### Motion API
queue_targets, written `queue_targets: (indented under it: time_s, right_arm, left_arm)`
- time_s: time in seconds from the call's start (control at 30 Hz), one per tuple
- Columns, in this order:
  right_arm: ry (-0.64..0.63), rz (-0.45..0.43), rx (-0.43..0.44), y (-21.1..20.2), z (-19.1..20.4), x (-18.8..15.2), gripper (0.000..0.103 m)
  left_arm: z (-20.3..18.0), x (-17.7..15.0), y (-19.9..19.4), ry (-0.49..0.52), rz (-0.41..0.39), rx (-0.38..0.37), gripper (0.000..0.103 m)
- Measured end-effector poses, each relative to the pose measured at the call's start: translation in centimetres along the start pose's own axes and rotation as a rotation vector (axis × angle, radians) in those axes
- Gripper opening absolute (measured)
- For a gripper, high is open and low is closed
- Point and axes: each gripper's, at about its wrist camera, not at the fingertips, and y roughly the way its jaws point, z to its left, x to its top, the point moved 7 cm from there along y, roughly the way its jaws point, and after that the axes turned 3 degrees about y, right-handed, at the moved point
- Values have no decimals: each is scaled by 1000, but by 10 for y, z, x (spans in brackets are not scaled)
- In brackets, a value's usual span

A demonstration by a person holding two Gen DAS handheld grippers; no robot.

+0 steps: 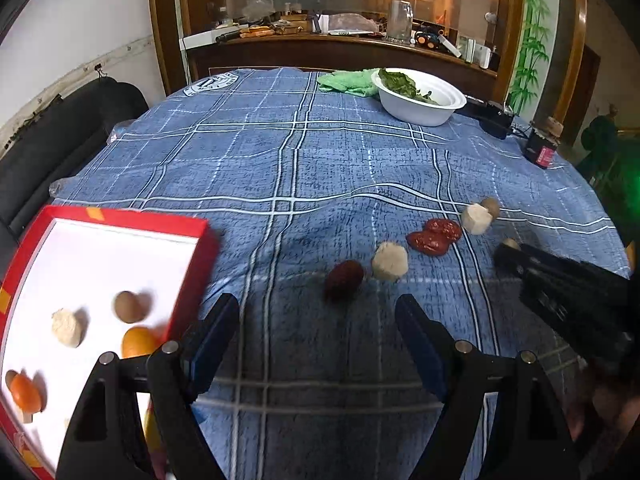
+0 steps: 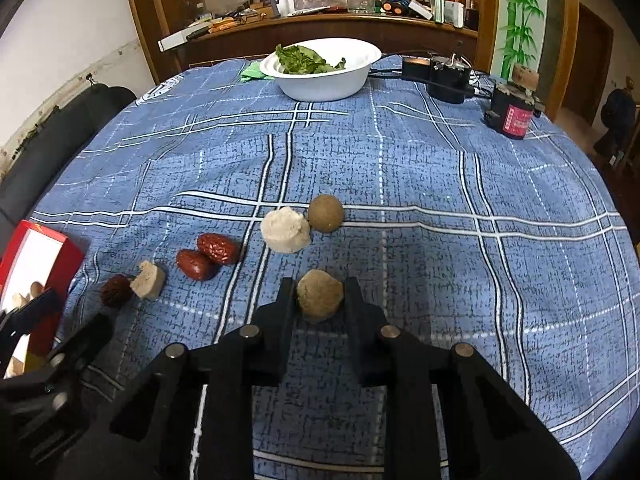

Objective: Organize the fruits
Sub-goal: 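Grasp a brown round fruit with the right tool while the left grasps a red date, then carry the brown fruit and red date over the red-rimmed tray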

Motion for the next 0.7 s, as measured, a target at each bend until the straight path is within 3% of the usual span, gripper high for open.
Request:
queue_targets:
  time_s: [0.17, 0.2, 0.27, 0.37, 0.4, 0.47, 0.5, 0.6, 0.63, 0.67, 0.7]
  right_arm:
    - [26, -11, 43, 0, -4, 1, 25]
    - [27, -10, 49, 0, -4, 1, 25]
    - [36, -13, 59, 0, -6, 1, 25]
    - [41, -13, 73, -1, -6, 0, 27]
    - [47, -14, 90, -2, -7, 0, 33]
    - [45, -17, 103, -2, -6, 0, 74]
    - [39, -17, 94, -2, -5, 0, 76]
    - [15, -9, 60, -1, -4, -1, 70]
    - [5, -8, 41, -1, -4, -1, 63]
    - [0, -9, 27, 0, -5, -1, 48]
    - [-1, -11, 10, -1, -6, 0, 39]
  left_arm:
    - [-9, 6, 13, 24, 7, 0, 69]
    - [-10, 5, 16, 31, 16, 0, 57]
    - [-12, 3, 23, 30, 49, -11, 47]
    - [-12, 3, 22, 33, 36, 3, 45]
    - [-11, 3, 22, 29, 35, 0, 46]
    - [-10, 3, 23, 19, 35, -13, 47]
    - [-10, 4, 23, 20, 36, -12, 47]
    - [-11, 4, 23, 20, 36, -12, 46]
    - [-11, 4, 24, 19, 36, -14, 46]
    - [-11, 4, 24, 18, 36, -16, 45]
    - [-11, 5, 24, 17, 35, -20, 32]
